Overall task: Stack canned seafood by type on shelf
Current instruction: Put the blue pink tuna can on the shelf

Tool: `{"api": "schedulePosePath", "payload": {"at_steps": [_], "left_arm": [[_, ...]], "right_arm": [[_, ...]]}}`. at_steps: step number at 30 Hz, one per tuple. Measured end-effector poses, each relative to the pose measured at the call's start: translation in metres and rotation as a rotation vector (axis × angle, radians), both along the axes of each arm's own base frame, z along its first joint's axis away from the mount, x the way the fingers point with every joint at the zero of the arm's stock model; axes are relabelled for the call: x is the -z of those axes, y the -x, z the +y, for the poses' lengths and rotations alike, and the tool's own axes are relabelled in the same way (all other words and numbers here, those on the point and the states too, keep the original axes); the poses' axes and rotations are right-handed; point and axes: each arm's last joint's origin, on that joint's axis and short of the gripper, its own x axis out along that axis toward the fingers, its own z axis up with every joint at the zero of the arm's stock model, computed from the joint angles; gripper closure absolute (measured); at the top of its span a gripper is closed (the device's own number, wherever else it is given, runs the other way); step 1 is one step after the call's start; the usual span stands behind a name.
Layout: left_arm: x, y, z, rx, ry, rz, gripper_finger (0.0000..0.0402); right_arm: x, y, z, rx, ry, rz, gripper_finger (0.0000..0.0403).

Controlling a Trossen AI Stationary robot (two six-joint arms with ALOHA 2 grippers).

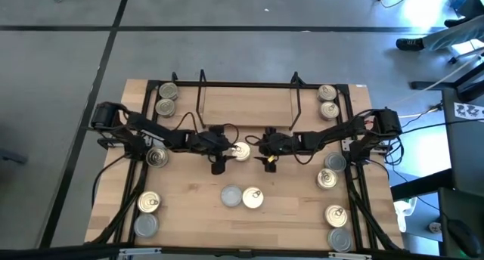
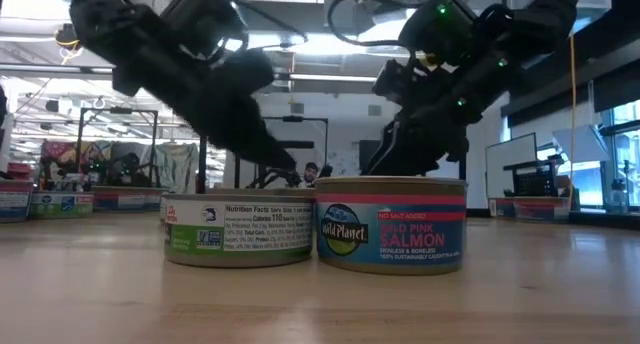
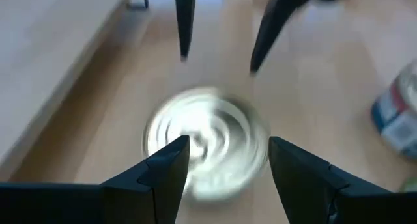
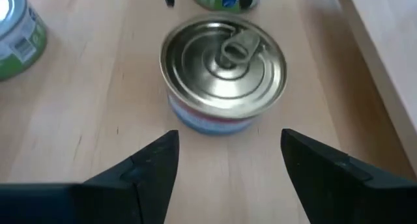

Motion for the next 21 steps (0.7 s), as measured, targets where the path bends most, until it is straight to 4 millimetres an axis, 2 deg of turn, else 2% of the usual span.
{"api": "schedulePosePath", "payload": {"at_steps": [6, 11, 15, 21], "left_arm": [[0.007, -0.005, 0.008, -0.012, -0.015, 0.031, 0.0190], [0.003, -0.008, 0.012, 0.003, 0.009, 0.046, 0.0152], [0.007, -0.007, 0.013, 0.008, 0.015, 0.082, 0.0130], [0.010, -0.006, 0.015, 0.015, 0.002, 0.118, 0.0135]], "right_arm": [[-0.003, -0.002, 0.000, 0.009, 0.000, -0.032, 0.0136], [-0.003, -0.002, 0.000, 0.010, 0.000, -0.031, 0.0136], [-0.002, -0.002, 0.000, 0.011, 0.000, -0.029, 0.0136], [-0.002, -0.002, 0.000, -0.007, 0.010, -0.028, 0.0136]]}}
